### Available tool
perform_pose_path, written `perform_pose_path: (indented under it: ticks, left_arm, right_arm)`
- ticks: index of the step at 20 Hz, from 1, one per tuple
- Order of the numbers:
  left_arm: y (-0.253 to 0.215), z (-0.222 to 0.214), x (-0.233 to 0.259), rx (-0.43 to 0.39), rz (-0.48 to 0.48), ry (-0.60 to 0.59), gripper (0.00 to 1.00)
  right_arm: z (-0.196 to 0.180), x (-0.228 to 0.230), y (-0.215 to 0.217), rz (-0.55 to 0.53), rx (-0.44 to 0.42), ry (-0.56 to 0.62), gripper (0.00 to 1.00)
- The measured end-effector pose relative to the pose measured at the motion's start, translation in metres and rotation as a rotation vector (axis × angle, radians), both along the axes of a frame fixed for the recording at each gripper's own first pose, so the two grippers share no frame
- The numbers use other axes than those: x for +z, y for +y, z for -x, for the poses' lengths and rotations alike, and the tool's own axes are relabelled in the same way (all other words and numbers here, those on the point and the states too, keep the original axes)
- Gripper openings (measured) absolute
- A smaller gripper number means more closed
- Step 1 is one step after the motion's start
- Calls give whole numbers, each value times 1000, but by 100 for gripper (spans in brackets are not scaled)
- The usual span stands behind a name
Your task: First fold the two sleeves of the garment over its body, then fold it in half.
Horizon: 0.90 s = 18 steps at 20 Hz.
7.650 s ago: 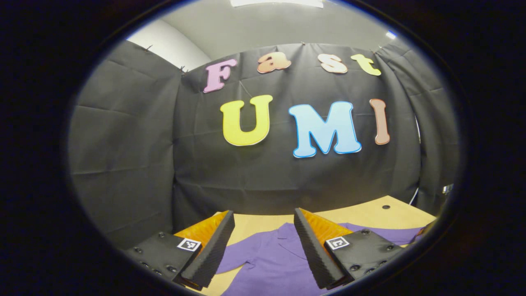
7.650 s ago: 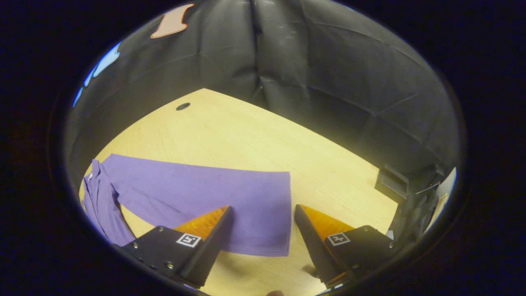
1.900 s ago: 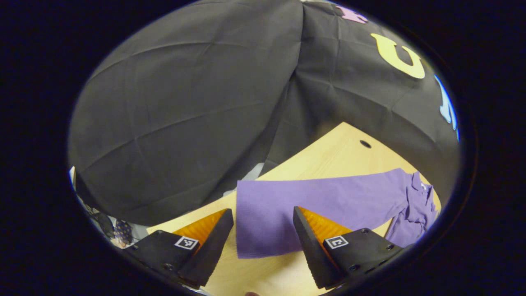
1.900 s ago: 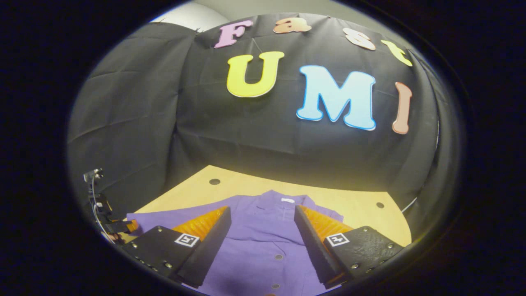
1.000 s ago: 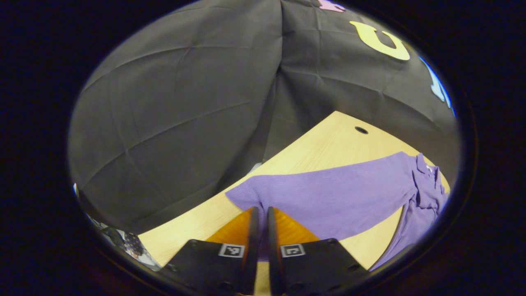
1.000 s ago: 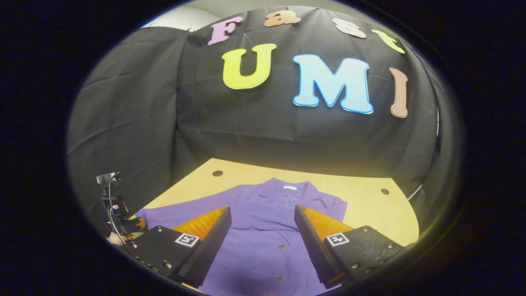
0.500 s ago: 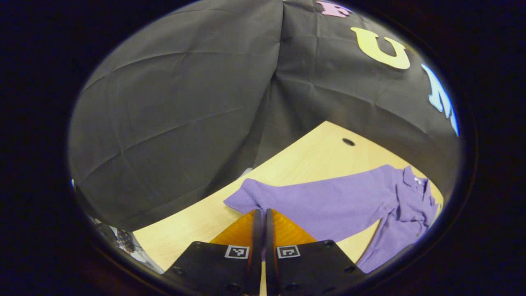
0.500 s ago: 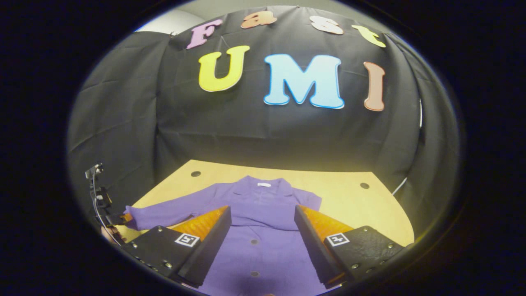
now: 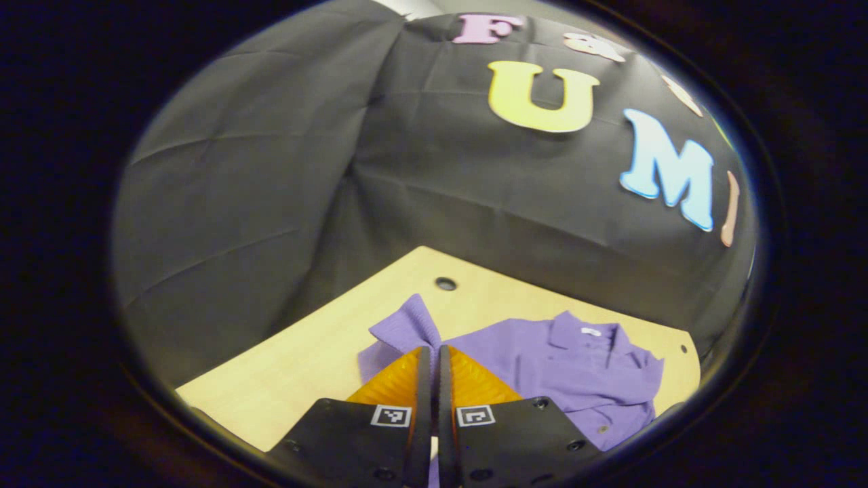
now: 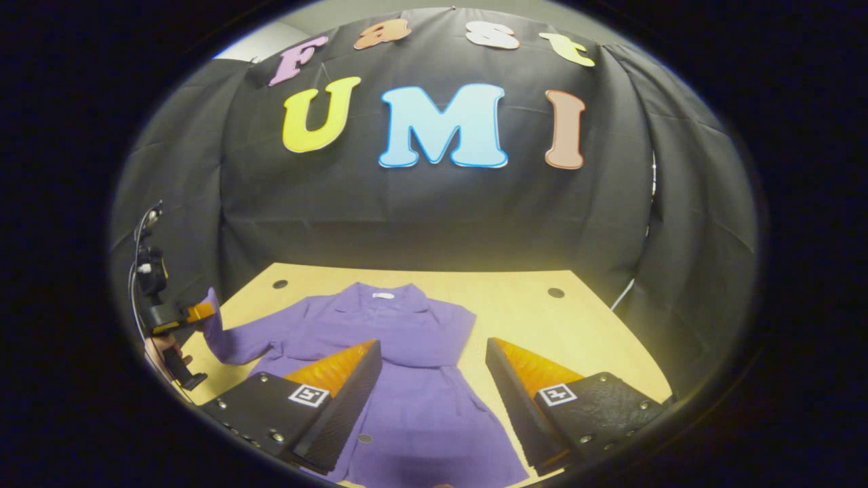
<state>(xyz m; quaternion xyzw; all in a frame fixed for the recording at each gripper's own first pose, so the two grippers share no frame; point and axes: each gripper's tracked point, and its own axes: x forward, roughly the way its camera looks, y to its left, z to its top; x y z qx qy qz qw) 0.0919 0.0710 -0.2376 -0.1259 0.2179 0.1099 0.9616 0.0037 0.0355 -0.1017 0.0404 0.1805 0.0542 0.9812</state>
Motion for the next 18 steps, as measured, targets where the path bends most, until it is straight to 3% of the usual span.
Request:
perform_pose_path:
  ticks: [7, 14, 18]
  left_arm:
    - [-168, -62, 21, -248, -20, -44, 10]
    - [-302, -83, 7, -471, -60, -39, 10]
    - [-351, -81, -18, -550, -105, 8, 10]
  right_arm:
    - [-13, -4, -48, 24, -26, -5, 96]
    - [-12, -15, -71, 26, -42, 9, 97]
    - [-7, -28, -86, 48, -57, 14, 96]
